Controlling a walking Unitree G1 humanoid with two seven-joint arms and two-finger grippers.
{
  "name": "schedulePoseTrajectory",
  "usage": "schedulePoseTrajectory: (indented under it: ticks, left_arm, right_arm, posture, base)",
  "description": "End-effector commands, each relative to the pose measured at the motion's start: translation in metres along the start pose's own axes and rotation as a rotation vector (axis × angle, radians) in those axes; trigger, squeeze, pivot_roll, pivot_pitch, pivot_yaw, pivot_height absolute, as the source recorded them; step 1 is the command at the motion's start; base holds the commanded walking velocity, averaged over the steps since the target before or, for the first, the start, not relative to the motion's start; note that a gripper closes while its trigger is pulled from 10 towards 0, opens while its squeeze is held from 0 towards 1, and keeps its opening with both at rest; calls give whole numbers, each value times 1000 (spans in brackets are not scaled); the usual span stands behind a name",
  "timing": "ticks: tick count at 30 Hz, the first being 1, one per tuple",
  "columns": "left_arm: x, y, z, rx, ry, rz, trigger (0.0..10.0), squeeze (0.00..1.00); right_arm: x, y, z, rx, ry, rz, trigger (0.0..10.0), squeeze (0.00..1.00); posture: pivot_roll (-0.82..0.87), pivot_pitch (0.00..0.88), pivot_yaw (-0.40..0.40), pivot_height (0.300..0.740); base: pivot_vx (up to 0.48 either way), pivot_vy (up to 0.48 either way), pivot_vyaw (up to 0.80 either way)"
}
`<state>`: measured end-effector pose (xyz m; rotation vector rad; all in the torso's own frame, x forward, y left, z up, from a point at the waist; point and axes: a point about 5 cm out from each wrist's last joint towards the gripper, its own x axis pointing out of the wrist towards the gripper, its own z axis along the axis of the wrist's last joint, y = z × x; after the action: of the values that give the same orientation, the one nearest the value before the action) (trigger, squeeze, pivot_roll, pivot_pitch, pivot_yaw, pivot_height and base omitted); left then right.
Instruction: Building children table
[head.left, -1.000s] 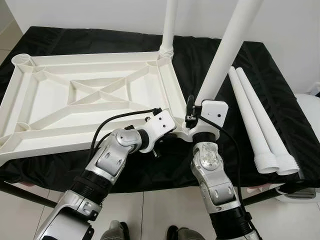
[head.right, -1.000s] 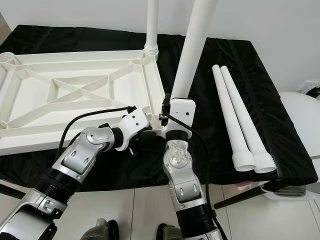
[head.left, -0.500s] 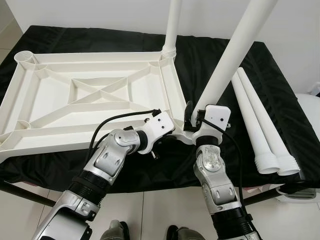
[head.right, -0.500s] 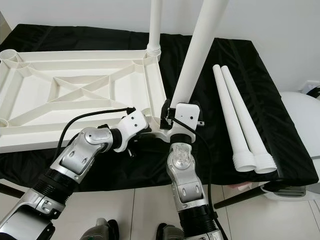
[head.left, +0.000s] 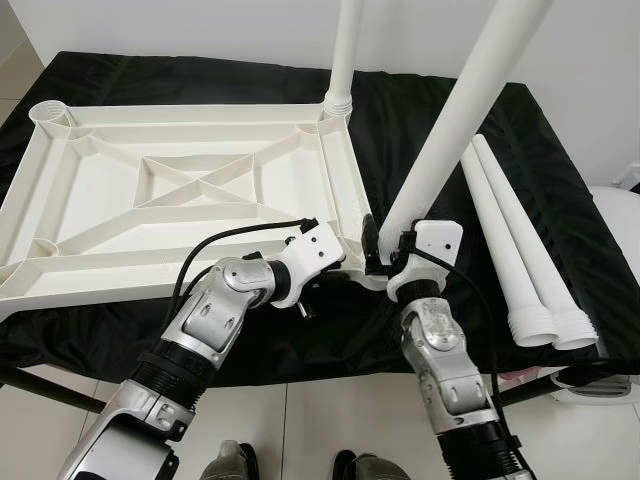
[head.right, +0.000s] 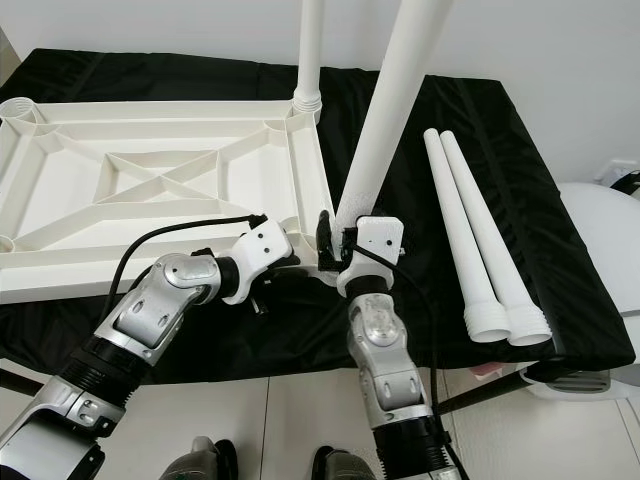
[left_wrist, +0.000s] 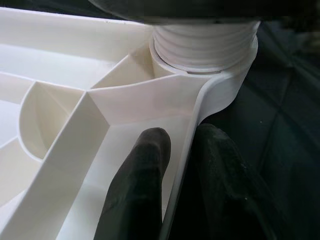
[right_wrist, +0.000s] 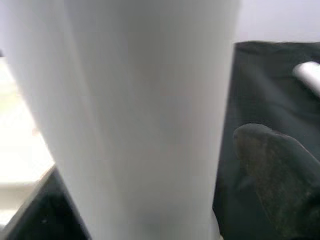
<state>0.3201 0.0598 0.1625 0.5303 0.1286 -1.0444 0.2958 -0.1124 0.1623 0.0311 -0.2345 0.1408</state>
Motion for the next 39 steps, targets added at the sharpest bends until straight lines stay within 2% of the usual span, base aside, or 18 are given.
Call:
schedulePoseTrajectory:
  ticks: [1, 3, 10, 11, 12, 18, 22, 25, 29, 36, 39]
  left_arm:
    - [-4, 1, 3, 37, -11, 8, 10000, 0]
    - [-4, 1, 2, 37, -8, 7, 10000, 0]
    - [-4, 1, 2, 37, -7, 5, 10000, 0]
    - [-4, 2, 1, 37, -4, 6, 10000, 0]
    - [-5, 2, 0, 37, -3, 6, 10000, 0]
    - [-5, 2, 0, 38, -3, 7, 10000, 0]
    - [-4, 2, 1, 39, -6, 5, 10000, 0]
    - [-4, 2, 1, 39, -6, 5, 10000, 0]
    - [-3, 2, 2, 43, -9, 0, 10000, 0]
    - [-3, 2, 3, 44, -10, -3, 10000, 0]
    - [-3, 2, 3, 44, -10, -4, 10000, 0]
  right_arm:
    - [-9, -13, -17, 6, 80, 19, 10000, 0]
    - [-9, -17, -15, 17, 72, 86, 10000, 0]
    - [-9, -20, -13, 33, 64, 141, 10000, 0]
    - [-7, -26, -9, 21, 55, 239, 10000, 0]
    - [-7, -27, -8, 17, 53, 264, 10000, 0]
    - [-7, -28, -6, 16, 45, 301, 10000, 0]
    - [-7, -27, 5, 37, 11, 466, 10000, 0]
    - [-7, -27, 7, 41, 7, 492, 10000, 0]
    - [-8, -26, 13, 66, 0, 622, 10000, 0]
    - [-7, -25, 16, 75, -5, 682, 10000, 0]
    - [-2, -30, 19, 53, -14, 684, 10000, 0]
  posture:
    - [-62, 156, -22, 740]
    - [-63, 155, -22, 740]
    - [-64, 154, -21, 740]
    - [-65, 145, -20, 740]
    - [-65, 145, -20, 740]
    - [-65, 138, -20, 740]
    - [-68, 130, -16, 740]
    - [-69, 130, -15, 740]
    - [-72, 125, -11, 740]
    - [-69, 125, -9, 740]
    - [-66, 128, -9, 740]
  base:
    - [0, 0, 0]
    - [0, 0, 0]
    - [0, 0, 0]
    - [0, 0, 0]
    - [0, 0, 0]
    - [0, 0, 0]
    - [0, 0, 0]
    - [0, 0, 0]
    - [0, 0, 0]
    - [0, 0, 0]
    - [0, 0, 0]
